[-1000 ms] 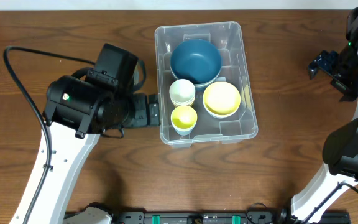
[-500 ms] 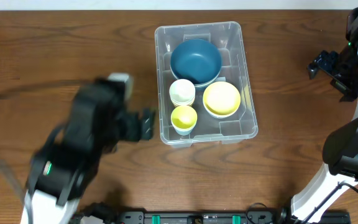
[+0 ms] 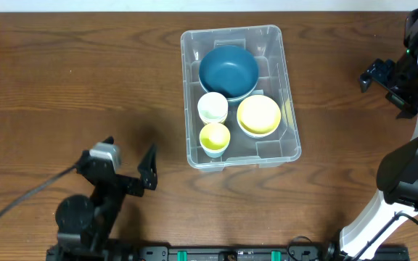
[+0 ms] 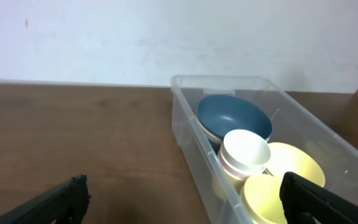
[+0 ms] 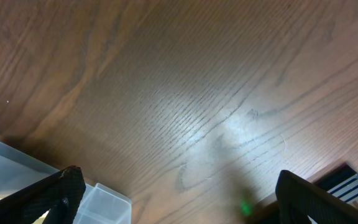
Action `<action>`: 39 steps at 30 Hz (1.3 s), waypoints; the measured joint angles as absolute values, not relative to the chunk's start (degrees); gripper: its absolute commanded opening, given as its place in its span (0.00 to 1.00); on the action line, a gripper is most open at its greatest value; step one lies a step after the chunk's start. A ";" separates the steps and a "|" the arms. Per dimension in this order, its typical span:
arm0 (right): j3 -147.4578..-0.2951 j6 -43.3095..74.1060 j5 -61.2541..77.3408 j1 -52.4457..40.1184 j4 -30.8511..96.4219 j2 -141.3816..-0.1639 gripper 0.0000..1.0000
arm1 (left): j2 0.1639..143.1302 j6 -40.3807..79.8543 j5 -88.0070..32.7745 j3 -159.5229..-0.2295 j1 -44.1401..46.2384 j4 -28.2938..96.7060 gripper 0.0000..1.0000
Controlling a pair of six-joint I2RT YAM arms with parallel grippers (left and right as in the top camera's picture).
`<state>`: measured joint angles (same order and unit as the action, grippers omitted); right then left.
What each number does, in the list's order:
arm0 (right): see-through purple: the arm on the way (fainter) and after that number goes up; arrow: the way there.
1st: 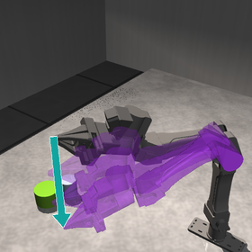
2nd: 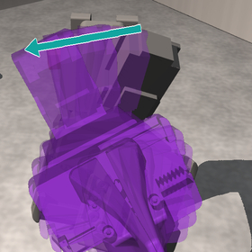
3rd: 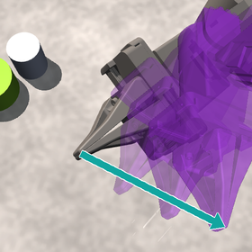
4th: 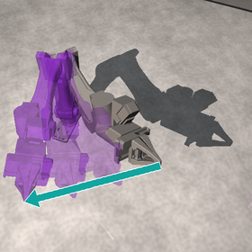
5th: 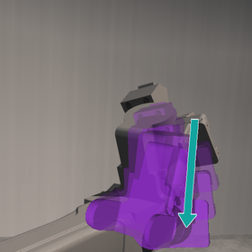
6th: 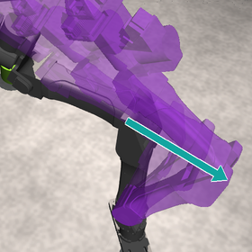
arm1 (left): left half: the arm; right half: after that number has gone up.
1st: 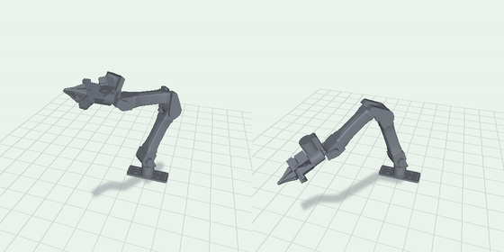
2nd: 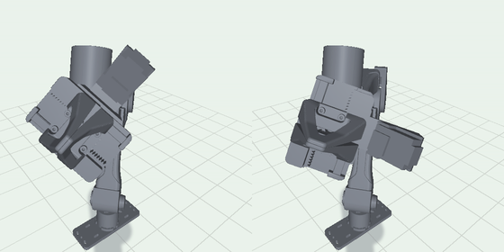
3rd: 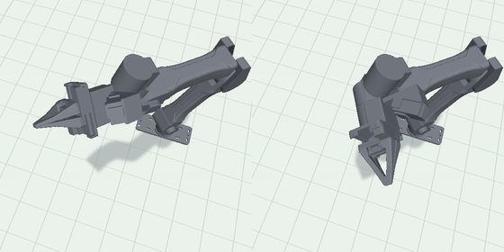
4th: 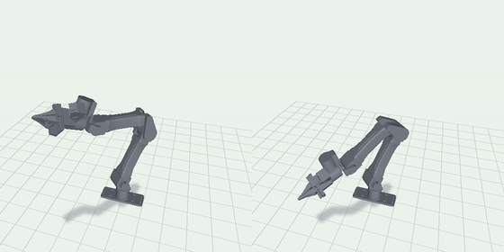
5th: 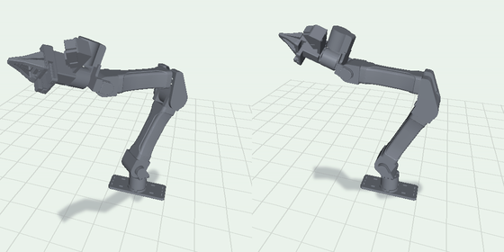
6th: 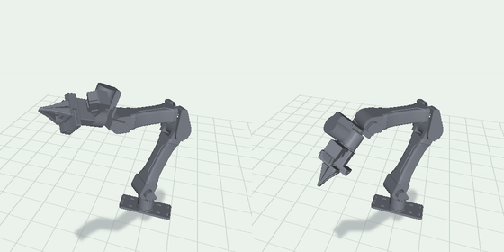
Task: Pack container
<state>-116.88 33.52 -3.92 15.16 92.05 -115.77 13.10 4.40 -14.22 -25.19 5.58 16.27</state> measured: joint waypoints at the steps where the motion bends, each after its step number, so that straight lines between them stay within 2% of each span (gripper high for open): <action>1: -116.88 33.52 -3.90 15.16 92.07 -115.77 0.99 | 11.84 3.51 -14.76 -23.83 5.15 15.94 0.98; 15: -116.88 33.52 -3.90 15.16 92.07 -115.77 0.99 | 3.68 -9.43 -16.62 -9.80 2.52 15.57 0.98; 36: -116.88 33.52 -3.90 15.16 92.07 -115.77 0.99 | 0.62 -10.98 -16.25 -6.04 1.54 14.22 0.98; 39: -116.88 33.52 -3.92 15.16 92.09 -115.77 0.99 | 0.60 -11.42 -16.38 -5.13 1.54 9.82 0.98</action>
<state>-116.88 33.52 -3.92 15.16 92.09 -115.77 0.60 -11.42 -16.38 -5.13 1.54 9.82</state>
